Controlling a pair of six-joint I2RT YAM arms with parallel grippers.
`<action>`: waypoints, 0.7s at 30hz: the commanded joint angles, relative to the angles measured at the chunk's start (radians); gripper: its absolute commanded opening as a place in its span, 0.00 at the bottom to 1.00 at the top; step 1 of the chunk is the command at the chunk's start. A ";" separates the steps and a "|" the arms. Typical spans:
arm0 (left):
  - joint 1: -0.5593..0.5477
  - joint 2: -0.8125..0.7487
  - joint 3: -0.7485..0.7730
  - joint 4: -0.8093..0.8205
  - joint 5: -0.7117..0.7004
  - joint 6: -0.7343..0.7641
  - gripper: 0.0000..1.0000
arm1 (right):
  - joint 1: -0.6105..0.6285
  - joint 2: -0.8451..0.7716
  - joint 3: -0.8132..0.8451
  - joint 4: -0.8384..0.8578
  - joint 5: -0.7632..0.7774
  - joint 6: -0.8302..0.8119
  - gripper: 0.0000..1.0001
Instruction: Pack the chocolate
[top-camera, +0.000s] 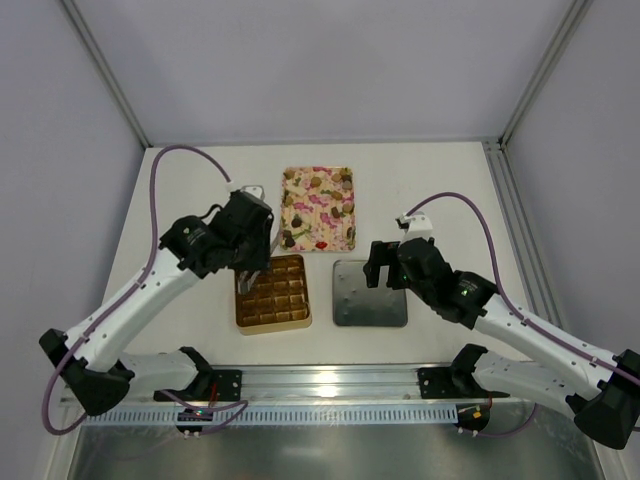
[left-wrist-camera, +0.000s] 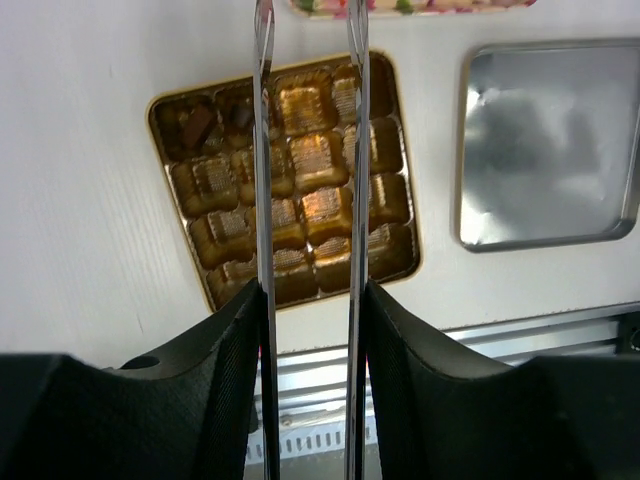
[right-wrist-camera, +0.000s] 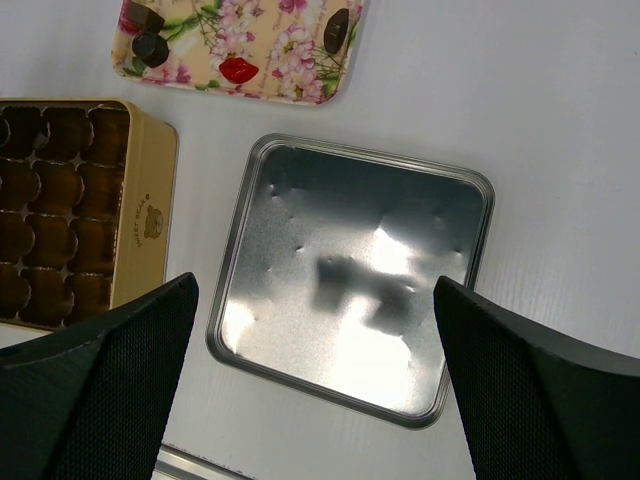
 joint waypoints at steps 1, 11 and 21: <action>-0.003 0.128 0.107 0.087 0.028 0.053 0.43 | 0.004 -0.010 0.043 0.000 0.040 -0.012 1.00; 0.003 0.558 0.383 0.245 0.093 0.106 0.43 | 0.002 -0.044 0.061 -0.051 0.045 -0.019 1.00; 0.009 0.785 0.583 0.270 0.099 0.081 0.44 | 0.004 -0.091 0.063 -0.097 0.060 -0.030 1.00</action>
